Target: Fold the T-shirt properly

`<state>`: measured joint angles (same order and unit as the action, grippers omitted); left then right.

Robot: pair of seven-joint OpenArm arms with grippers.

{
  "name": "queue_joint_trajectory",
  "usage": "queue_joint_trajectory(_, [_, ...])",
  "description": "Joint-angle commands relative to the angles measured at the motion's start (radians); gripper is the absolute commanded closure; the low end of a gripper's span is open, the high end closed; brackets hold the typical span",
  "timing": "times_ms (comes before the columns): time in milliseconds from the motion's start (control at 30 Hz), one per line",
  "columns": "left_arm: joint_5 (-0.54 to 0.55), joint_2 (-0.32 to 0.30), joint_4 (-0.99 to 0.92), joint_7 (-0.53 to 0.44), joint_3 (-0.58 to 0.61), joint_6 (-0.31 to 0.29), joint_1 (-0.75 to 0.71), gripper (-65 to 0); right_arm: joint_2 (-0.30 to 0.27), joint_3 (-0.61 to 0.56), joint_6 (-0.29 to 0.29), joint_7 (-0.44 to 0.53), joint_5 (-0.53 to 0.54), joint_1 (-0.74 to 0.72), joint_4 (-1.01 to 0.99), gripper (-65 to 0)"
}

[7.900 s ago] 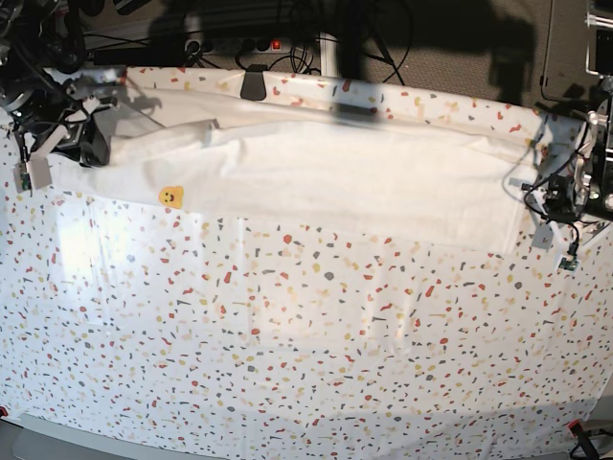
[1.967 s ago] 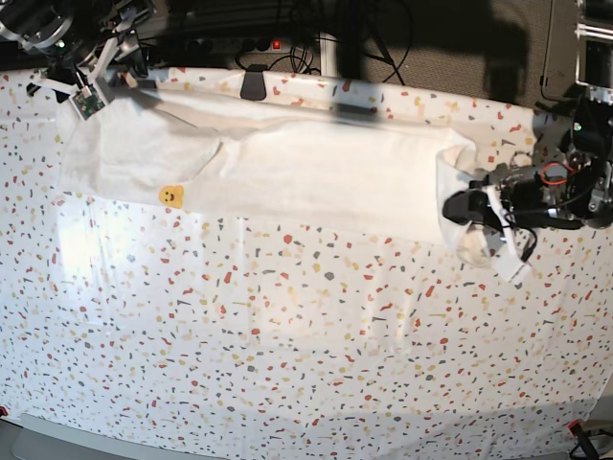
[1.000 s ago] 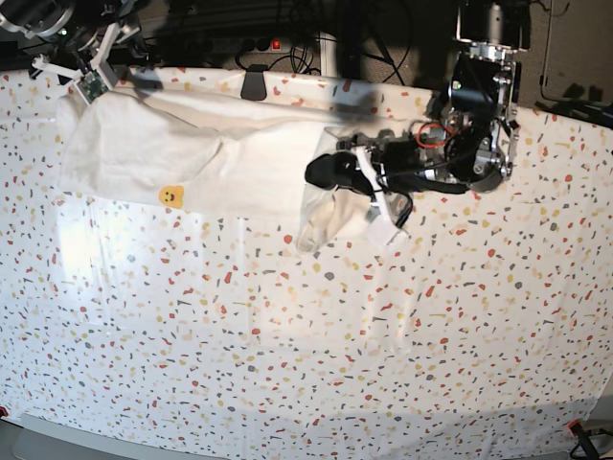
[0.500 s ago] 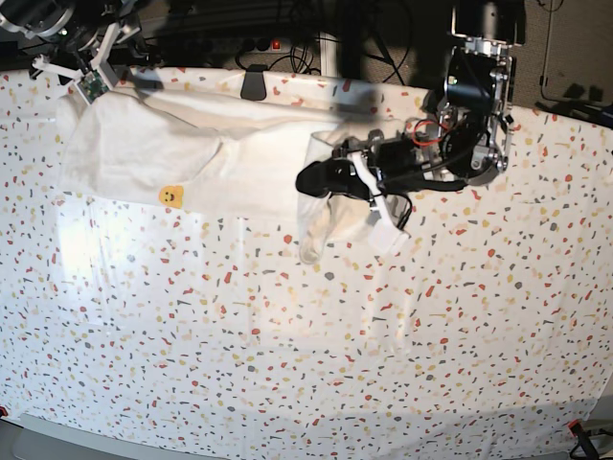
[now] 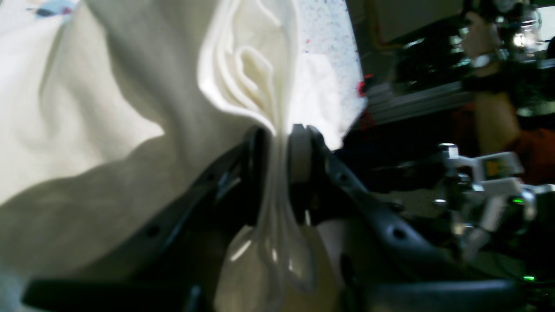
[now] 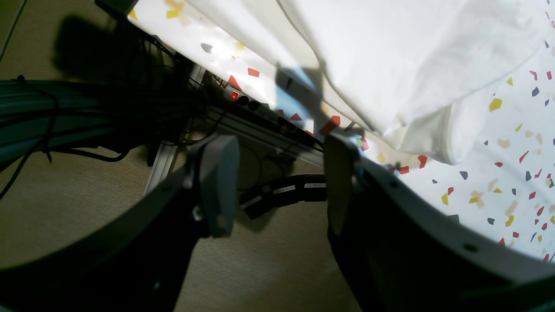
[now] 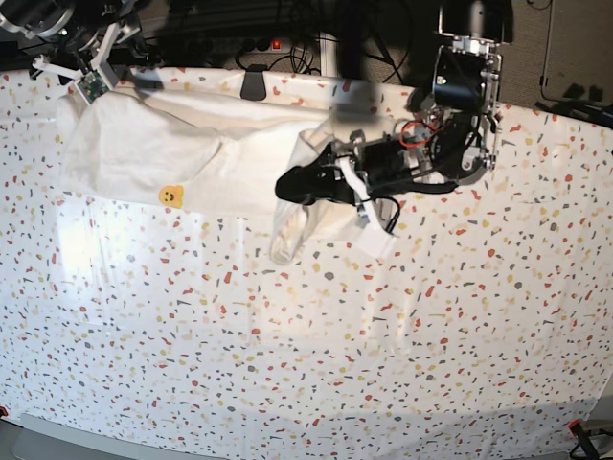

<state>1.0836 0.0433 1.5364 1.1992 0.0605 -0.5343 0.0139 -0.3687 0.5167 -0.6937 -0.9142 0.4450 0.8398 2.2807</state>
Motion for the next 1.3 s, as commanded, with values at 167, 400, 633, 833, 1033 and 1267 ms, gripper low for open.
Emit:
queue_joint_trajectory(167, [0.094, 0.014, 0.019, 0.008, 0.001, -0.038, 0.014, -10.4, -0.011, 0.007, -0.004, 0.016, 0.005, 0.008, 0.018, -31.6])
queue_joint_trajectory(400, [0.036, 0.014, 0.019, 0.005, 0.001, -0.050, 0.014, -31.7, -0.011, 0.007, -0.004, 0.016, 0.005, 0.008, 0.018, -31.6])
queue_joint_trajectory(633, [0.035, 0.014, 0.019, 0.005, 0.001, -0.050, 0.023, -32.2, -0.011, 0.007, -0.004, 0.016, 0.005, 0.007, 0.018, -31.6])
queue_joint_trajectory(833, [-0.023, -0.008, 0.028, 0.008, -0.001, -0.062, 0.096, -32.2, -0.010, 0.009, -0.004, 0.040, 0.119, -0.043, 0.018, -31.6])
queue_joint_trajectory(1033, [-0.351, -0.067, 0.055, 0.004, -0.001, -0.060, 0.220, -32.2, -0.011, 0.095, 0.126, 0.008, 0.104, -0.169, -0.003, -31.6])
queue_joint_trajectory(1267, [-0.683, -0.198, 0.056, -0.239, -0.001, 0.137, 0.283, -32.2, -0.011, 0.279, 0.132, -0.115, 0.117, -0.329, -0.179, -31.7])
